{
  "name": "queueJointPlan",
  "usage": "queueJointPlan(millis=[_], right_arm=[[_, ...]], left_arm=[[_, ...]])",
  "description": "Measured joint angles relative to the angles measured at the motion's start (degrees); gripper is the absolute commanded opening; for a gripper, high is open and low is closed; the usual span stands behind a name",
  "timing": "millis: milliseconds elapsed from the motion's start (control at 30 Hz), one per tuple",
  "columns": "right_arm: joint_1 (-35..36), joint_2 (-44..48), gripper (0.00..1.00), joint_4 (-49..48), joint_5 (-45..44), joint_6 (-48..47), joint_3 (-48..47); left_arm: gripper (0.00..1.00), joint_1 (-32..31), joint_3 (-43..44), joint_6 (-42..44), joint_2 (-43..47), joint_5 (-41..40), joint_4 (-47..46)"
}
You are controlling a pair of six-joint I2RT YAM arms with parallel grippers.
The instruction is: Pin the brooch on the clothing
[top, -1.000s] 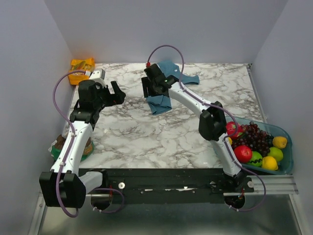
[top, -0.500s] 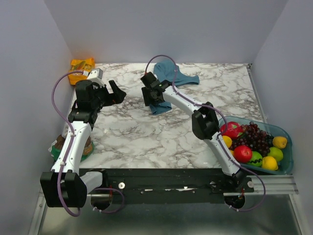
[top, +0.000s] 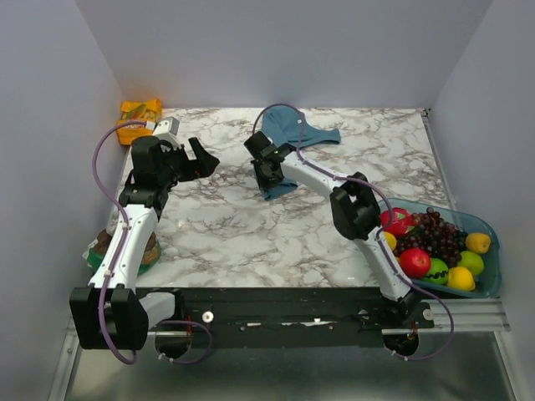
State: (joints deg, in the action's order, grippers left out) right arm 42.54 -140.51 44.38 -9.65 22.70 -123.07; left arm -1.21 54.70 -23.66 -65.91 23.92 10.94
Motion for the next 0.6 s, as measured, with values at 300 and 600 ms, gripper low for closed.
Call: queueJointPlan(millis=[300,600], right_arm=[[2.78,14.67,0.01,-6.25,1.6,2.51,24.44],[8.9,29.88,0.25,-12.76,1.9,8.96,44.26]], left_arm=[[0.96,-7.87,-0.09,-0.2,-6.67,1.03,-0.48],[0.92,-17.03,-0.09,-2.64,-17.62,4.68,-0.46]])
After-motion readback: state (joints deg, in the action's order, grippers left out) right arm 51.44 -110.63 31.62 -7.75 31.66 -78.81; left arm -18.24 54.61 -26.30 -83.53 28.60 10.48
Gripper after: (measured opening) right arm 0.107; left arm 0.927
